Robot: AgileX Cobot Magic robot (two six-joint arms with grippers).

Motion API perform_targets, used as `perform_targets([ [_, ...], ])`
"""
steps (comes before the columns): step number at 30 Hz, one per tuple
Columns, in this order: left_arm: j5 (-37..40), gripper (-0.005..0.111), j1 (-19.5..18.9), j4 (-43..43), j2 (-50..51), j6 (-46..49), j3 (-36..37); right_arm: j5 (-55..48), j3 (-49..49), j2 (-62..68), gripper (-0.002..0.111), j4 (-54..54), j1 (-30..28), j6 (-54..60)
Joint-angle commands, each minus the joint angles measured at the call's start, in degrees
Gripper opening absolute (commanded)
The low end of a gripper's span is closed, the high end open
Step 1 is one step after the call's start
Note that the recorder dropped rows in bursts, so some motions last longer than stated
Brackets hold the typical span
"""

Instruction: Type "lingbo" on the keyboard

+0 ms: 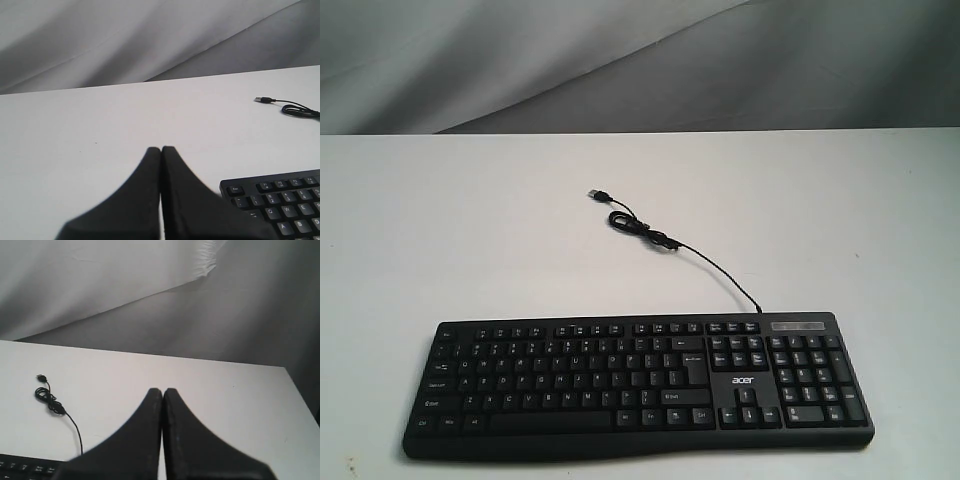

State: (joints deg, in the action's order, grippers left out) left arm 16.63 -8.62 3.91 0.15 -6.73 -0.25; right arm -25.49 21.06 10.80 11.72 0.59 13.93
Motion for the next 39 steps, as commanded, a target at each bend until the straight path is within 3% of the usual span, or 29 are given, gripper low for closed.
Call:
perform_targets([
  [1, -0.26, 0.001, -0.11, -0.46, -0.15, -0.23, 0.25, 1.32, -3.79, -4.35, 0.000, -2.40, -0.48, 0.13],
  [10, -0.26, 0.001, -0.11, -0.46, -0.15, -0.23, 0.25, 8.36, -12.03, -4.53, 0.000, -4.75, -0.48, 0.13],
  [16, -0.26, 0.001, -0.11, -0.46, -0.15, -0.23, 0.25, 13.80, -17.80, -5.50, 0.000, -13.30, -0.48, -12.12],
  [21, -0.26, 0.001, -0.11, -0.46, -0.15, -0.23, 0.25, 14.81, -21.06, -8.70, 0.000, -12.12, -0.59, -12.48],
  [33, -0.26, 0.001, -0.11, -0.46, -0.15, -0.23, 0.25, 12.57, -21.06, -9.34, 0.000, -11.31, -0.60, -12.36],
  [39, -0.26, 0.001, -0.11, -0.46, -0.15, -0.23, 0.25, 6.19, -21.06, -10.80, 0.000, -11.72, -0.59, -12.12],
])
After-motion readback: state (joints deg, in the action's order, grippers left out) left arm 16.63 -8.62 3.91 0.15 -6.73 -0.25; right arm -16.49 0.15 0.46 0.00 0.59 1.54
